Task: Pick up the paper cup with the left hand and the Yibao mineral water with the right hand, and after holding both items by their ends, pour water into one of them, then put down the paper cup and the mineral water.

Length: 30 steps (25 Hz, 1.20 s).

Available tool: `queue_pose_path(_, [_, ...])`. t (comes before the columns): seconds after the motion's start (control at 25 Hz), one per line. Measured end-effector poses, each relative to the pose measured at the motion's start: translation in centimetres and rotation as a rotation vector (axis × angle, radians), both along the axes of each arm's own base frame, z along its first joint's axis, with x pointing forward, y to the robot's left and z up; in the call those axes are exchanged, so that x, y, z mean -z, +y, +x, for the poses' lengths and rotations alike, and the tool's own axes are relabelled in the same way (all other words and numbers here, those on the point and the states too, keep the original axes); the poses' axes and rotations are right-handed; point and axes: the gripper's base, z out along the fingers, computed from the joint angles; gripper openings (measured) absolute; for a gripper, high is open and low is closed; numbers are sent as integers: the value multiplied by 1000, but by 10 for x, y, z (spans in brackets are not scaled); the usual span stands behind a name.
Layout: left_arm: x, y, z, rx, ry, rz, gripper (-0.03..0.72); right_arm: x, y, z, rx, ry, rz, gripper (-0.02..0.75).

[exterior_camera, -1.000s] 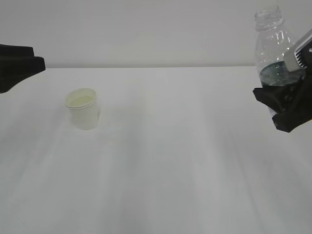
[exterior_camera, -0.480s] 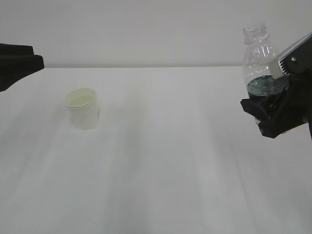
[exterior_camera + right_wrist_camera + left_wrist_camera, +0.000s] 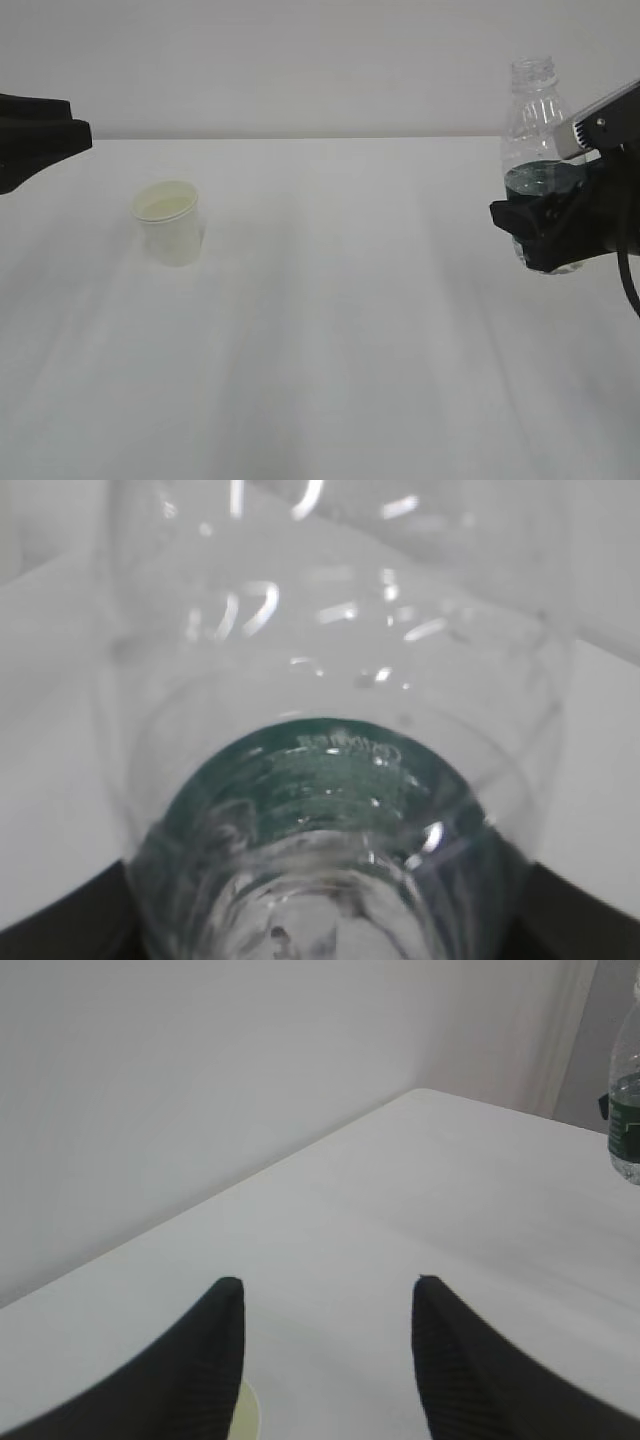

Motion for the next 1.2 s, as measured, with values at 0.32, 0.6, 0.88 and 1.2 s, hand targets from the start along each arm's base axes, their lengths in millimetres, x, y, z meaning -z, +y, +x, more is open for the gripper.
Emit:
queue_pose_path(0.32, [1, -1, -1, 16, 4, 17, 385, 12, 1, 10, 14, -23, 27, 465])
queue_pose_path(0.6, [2, -1, -1, 19, 13, 16, 385, 27, 1, 22, 59, -36, 75, 465])
queue_pose_path(0.88, [2, -1, -1, 15, 36, -2, 385, 34, -1, 29, 105, -63, 120, 465])
queue_pose_path(1.2, [2, -1, -1, 14, 38, -4, 375, 50, -6, 30, 199, -152, 206, 465])
